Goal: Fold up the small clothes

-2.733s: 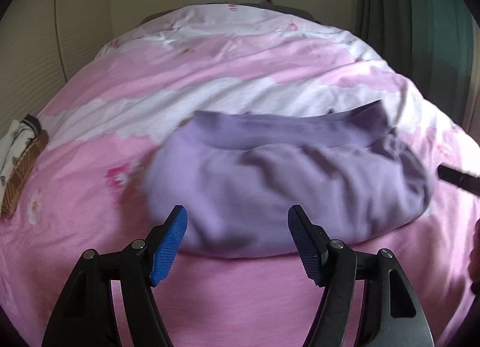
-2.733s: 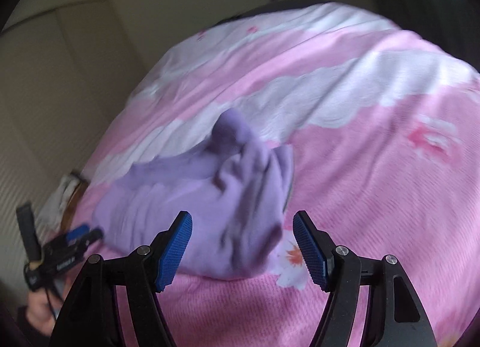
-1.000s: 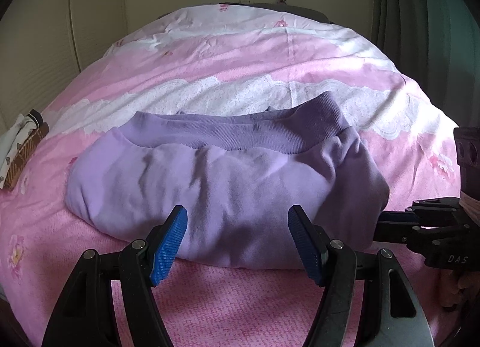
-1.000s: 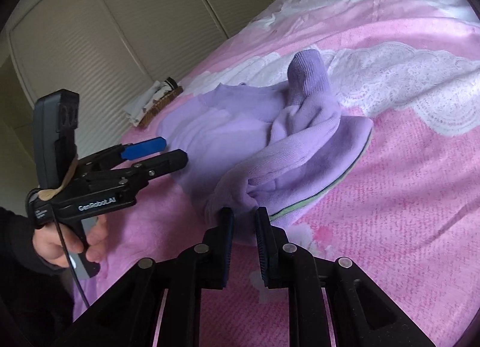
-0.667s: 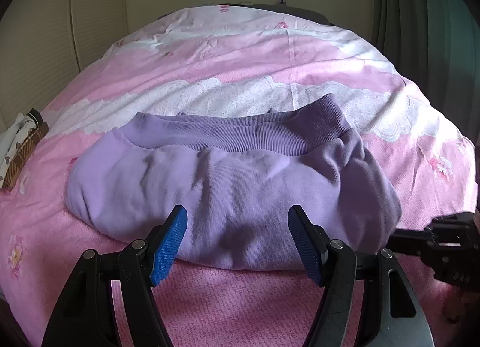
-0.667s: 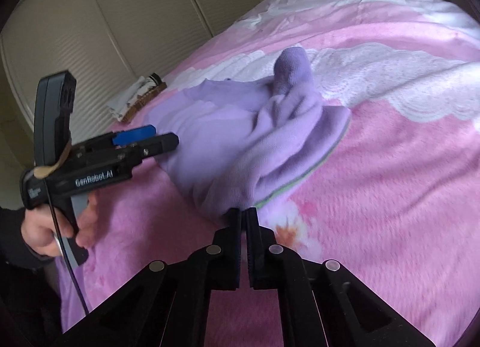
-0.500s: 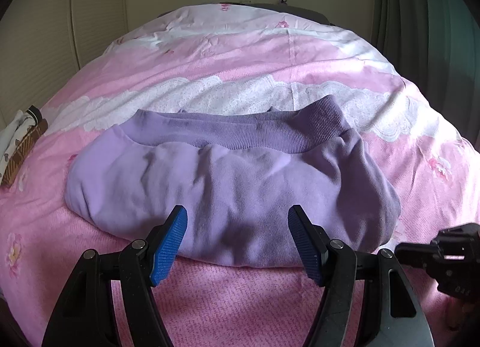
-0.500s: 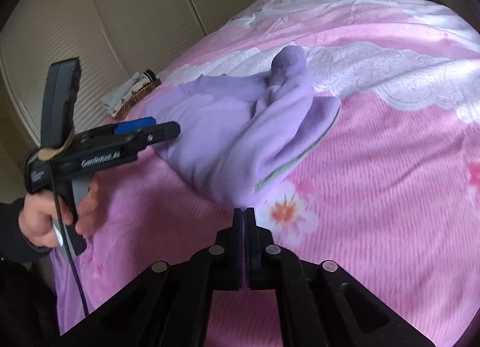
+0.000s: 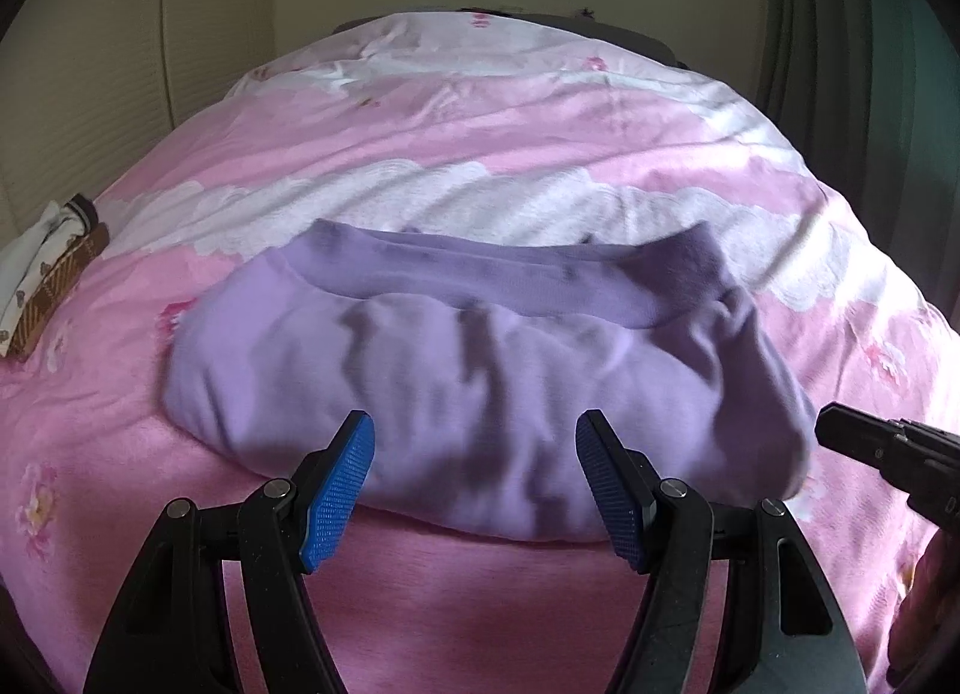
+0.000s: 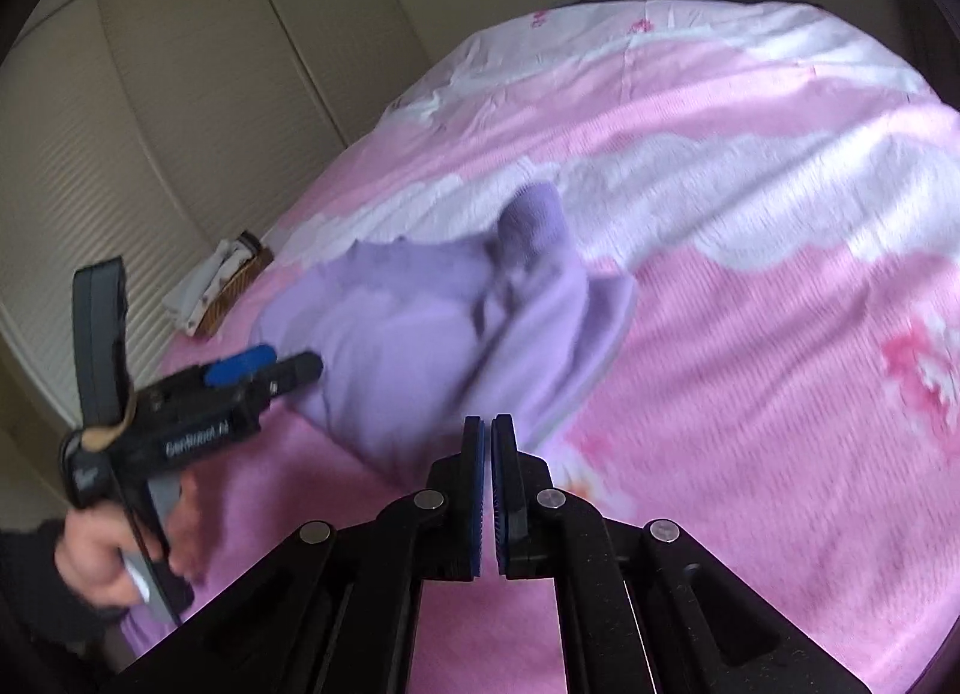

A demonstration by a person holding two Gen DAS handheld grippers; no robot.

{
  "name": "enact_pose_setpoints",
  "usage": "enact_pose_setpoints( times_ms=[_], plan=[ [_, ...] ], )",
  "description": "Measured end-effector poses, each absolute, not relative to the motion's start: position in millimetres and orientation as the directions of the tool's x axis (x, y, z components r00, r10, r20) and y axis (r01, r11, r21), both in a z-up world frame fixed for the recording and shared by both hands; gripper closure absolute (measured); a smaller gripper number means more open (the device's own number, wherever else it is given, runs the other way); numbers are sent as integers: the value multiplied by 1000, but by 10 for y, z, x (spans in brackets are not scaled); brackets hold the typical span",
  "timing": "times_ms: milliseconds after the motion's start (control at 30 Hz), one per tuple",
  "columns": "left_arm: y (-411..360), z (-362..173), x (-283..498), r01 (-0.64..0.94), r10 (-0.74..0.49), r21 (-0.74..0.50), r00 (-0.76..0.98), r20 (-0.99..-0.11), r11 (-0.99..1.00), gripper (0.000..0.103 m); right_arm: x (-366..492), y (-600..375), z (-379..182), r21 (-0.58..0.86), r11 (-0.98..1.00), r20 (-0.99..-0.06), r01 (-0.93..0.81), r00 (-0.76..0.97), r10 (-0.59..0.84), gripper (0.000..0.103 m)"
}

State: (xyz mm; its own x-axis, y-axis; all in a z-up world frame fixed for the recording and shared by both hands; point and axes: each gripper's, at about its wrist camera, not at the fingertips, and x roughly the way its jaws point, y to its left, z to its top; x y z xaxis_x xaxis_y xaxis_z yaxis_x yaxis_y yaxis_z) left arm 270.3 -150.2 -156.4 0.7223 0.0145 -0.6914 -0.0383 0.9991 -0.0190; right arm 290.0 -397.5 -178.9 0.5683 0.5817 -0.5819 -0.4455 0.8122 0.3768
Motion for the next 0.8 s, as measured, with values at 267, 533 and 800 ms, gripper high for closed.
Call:
enact_pose_setpoints(
  times_ms=[267,533,800],
  plan=[
    [-1031,-1644,2739,-76,21,-45,699,-715,996,34,3017,-3676,-2049,278,907,-715,-315,563,415,99],
    [-978,-1525,2887,-37,-22,-67,701,-713,997,34,2974,-3916,-1678,316,928,-600,-200,715,358,15],
    [-1101,-1298,3100,9,-48,-61,732,-680,998,34,3602,-4102,-1850,514,840,-614,-174,609,501,32]
  ],
)
